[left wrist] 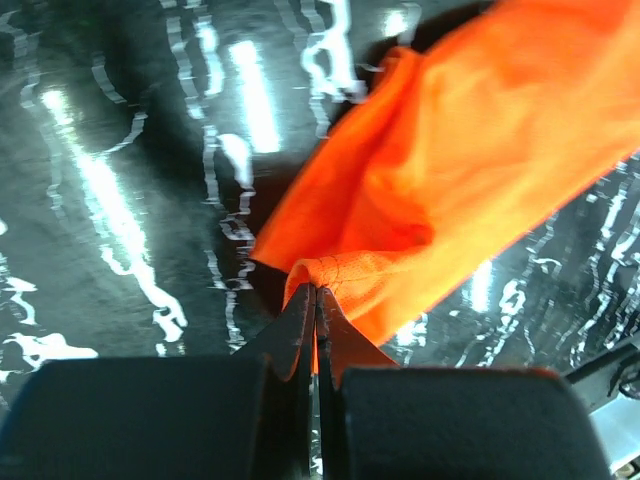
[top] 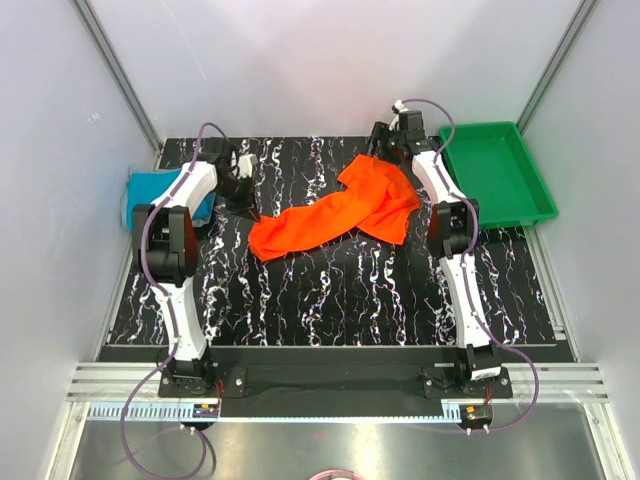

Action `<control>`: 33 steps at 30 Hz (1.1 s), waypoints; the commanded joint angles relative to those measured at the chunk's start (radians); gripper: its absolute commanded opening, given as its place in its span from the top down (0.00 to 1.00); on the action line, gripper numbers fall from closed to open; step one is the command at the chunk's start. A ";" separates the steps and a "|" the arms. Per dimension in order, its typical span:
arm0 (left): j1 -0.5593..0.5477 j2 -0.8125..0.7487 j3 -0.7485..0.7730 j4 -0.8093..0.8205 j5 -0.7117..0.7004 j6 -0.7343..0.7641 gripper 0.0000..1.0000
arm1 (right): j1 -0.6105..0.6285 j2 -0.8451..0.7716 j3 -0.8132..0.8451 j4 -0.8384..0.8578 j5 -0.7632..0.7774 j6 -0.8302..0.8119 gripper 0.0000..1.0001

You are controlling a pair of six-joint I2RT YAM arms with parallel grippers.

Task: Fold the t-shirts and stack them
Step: Flatten the tshirt out

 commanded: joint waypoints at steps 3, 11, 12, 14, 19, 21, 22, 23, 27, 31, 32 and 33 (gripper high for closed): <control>-0.009 -0.051 0.024 0.025 0.069 -0.022 1.00 | -0.034 -0.072 -0.078 -0.031 -0.071 0.093 0.25; -0.009 -0.038 0.106 0.023 0.069 -0.027 1.00 | -0.072 -0.180 -0.268 -0.123 -0.086 0.096 0.25; -0.009 -0.039 0.114 0.025 0.065 -0.027 1.00 | -0.078 -0.195 -0.325 -0.127 -0.091 0.094 0.25; -0.009 -0.050 0.116 0.025 0.060 -0.028 1.00 | -0.083 -0.235 -0.371 -0.134 -0.105 0.090 0.26; -0.009 -0.062 0.120 0.031 0.069 -0.036 1.00 | -0.086 -0.312 -0.489 -0.149 -0.129 0.088 0.26; -0.009 -0.068 0.119 0.029 0.060 -0.037 1.00 | -0.086 -0.332 -0.520 -0.152 -0.125 0.091 0.26; -0.009 -0.071 0.119 0.029 0.055 -0.039 1.00 | -0.086 -0.353 -0.531 -0.155 -0.125 0.090 0.26; -0.009 -0.077 0.116 0.028 0.054 -0.037 1.00 | -0.084 -0.365 -0.544 -0.155 -0.125 0.088 0.26; -0.009 -0.076 0.137 0.034 0.060 -0.039 1.00 | -0.084 -0.453 -0.681 -0.152 -0.128 0.099 0.26; -0.009 -0.062 0.171 0.037 0.060 -0.039 1.00 | -0.092 -0.523 -0.750 -0.135 -0.137 0.093 0.27; -0.009 -0.061 0.174 0.037 0.060 -0.037 1.00 | -0.094 -0.522 -0.712 -0.137 -0.133 0.081 0.27; -0.009 -0.061 0.180 0.037 0.061 -0.039 1.00 | -0.103 -0.513 -0.678 -0.147 -0.128 0.049 0.27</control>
